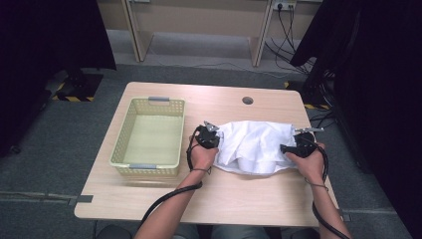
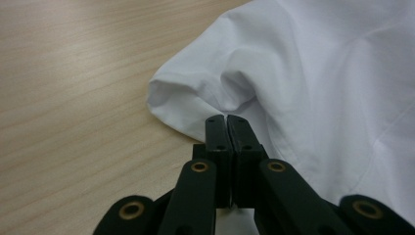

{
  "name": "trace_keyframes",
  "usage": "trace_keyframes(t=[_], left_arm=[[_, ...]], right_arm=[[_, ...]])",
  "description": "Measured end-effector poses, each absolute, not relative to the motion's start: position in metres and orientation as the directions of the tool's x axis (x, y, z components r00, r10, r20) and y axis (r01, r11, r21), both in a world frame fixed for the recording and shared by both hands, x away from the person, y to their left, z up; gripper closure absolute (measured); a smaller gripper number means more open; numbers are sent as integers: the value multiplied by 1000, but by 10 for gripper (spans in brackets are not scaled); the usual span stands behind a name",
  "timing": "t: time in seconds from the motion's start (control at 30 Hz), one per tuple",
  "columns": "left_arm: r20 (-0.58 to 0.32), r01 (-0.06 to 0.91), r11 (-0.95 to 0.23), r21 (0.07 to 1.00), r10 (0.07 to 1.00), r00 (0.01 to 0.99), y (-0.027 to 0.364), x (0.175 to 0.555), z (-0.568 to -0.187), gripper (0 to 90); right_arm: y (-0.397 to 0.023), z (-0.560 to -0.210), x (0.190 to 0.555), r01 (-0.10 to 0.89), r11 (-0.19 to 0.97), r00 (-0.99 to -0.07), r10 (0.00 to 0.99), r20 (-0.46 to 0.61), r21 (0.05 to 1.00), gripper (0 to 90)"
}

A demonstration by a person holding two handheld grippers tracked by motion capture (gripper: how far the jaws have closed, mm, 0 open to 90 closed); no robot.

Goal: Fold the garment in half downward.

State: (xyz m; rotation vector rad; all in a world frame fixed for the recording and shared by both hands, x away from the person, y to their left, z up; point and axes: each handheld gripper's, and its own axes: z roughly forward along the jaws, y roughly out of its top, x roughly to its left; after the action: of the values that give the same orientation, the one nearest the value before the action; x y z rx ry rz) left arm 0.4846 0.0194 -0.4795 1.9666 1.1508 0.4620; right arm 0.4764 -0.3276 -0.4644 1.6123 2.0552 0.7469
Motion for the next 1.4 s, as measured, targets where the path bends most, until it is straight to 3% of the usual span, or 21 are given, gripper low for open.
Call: trace_keyframes(t=[0.6,1.4], left_arm=[[-117,482,-183,857,842,527,20,476,-439,886],[-99,419,-181,890,820,564,8,469,-406,887]], right_arm=[[-320,-465,478,741,191,-251,968,1,644,285],[-305,-464,480,736,223,-285,958,-6,639,300]])
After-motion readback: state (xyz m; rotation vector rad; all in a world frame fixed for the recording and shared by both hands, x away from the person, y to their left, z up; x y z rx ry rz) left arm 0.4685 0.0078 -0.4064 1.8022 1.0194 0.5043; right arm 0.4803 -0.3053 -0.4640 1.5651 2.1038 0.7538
